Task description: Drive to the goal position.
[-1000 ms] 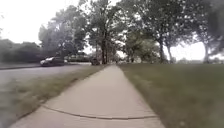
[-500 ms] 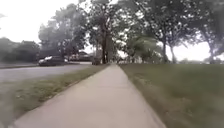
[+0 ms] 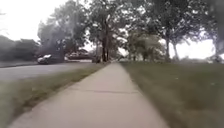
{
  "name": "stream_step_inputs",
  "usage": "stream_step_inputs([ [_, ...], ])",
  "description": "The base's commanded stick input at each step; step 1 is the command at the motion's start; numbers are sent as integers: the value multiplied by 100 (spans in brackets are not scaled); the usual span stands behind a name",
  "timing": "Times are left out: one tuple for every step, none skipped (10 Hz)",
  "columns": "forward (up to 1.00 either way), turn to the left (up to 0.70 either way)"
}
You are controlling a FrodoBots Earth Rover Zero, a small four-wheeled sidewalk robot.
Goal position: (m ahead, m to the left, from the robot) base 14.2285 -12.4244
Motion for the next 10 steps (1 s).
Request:
stream_step_inputs([
  [100, 0],
  [100, 0],
  [100, 0],
  [100, 0],
  [100, 0],
  [100, 0],
  [100, 0],
  [100, 0],
  [100, 0],
  [100, 0],
])
